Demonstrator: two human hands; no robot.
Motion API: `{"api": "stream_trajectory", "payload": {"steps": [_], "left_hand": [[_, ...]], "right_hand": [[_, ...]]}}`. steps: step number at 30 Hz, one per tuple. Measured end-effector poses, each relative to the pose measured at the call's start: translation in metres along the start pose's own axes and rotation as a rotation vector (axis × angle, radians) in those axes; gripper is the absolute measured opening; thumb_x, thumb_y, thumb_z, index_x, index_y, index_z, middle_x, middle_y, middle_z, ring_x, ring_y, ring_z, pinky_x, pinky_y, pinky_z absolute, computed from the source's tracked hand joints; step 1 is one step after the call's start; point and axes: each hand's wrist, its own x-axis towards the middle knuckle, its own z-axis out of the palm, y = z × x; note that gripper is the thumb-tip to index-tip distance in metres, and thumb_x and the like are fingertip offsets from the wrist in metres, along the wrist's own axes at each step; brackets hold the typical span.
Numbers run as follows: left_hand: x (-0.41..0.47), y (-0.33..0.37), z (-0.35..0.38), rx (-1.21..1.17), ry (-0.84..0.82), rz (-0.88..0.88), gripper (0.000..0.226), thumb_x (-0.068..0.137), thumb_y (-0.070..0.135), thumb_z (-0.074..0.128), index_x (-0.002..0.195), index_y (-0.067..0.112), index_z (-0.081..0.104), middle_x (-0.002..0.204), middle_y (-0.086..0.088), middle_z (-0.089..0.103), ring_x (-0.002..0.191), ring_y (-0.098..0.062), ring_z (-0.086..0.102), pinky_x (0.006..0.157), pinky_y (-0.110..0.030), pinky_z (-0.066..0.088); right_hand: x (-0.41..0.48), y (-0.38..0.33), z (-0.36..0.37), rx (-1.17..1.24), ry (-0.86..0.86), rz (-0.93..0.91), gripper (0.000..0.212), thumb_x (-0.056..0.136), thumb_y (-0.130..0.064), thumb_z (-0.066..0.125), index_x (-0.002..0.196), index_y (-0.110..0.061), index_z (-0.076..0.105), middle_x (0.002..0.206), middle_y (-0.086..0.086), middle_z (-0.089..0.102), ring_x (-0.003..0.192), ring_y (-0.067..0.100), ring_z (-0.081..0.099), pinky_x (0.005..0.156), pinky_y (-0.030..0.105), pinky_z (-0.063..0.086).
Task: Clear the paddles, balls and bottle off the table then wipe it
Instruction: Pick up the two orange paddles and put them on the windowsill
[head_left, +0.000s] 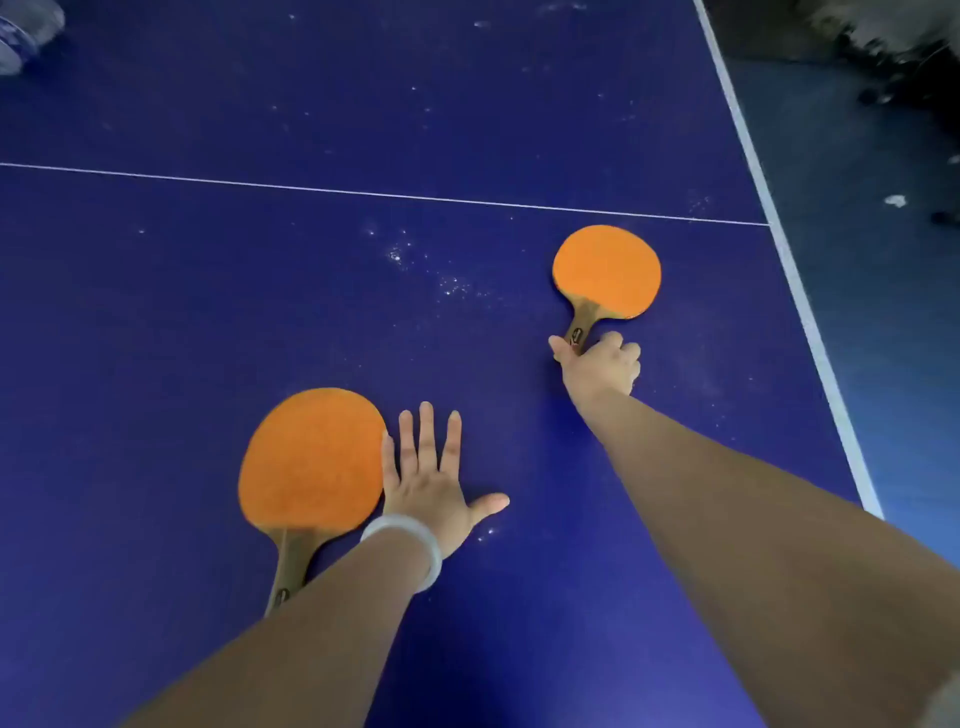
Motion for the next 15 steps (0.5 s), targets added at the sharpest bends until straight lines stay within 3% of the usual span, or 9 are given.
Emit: {"api": "stream_trajectory", "payload": {"steps": [4, 8, 15], "left_hand": [[-0.001, 0.000, 0.005, -0.001, 0.070, 0.007, 0.107, 0.065, 0.091, -0.003, 0.141, 0.025, -0.041, 0.152, -0.009, -0.042, 0.138, -0.032, -0.041, 0.107, -0.049, -0.030], [-0.001, 0.000, 0.003, -0.008, 0.085, 0.022, 0.106, 0.060, 0.089, -0.013, 0.140, 0.026, -0.042, 0.154, -0.008, -0.039, 0.139, -0.033, -0.038, 0.106, -0.049, -0.031], [-0.001, 0.000, 0.003, -0.009, 0.085, 0.006, 0.106, 0.073, 0.091, 0.009, 0.143, 0.026, -0.039, 0.154, -0.008, -0.039, 0.140, -0.033, -0.038, 0.112, -0.051, -0.023]], "right_hand": [[0.019, -0.016, 0.006, -0.046, 0.079, 0.080, 0.087, 0.082, -0.063, 0.065, 0.138, -0.005, 0.034, 0.134, 0.015, 0.044, 0.125, 0.032, 0.045, 0.099, 0.043, 0.045], [0.026, -0.020, 0.011, -0.111, 0.124, 0.038, 0.077, 0.082, -0.052, 0.072, 0.132, -0.003, 0.038, 0.130, 0.014, 0.051, 0.121, 0.030, 0.051, 0.094, 0.041, 0.048], [0.001, -0.003, 0.001, -0.169, -0.017, -0.010, 0.044, 0.097, -0.033, 0.056, 0.125, -0.001, 0.043, 0.122, 0.015, 0.058, 0.111, 0.034, 0.059, 0.083, 0.042, 0.050]]}}
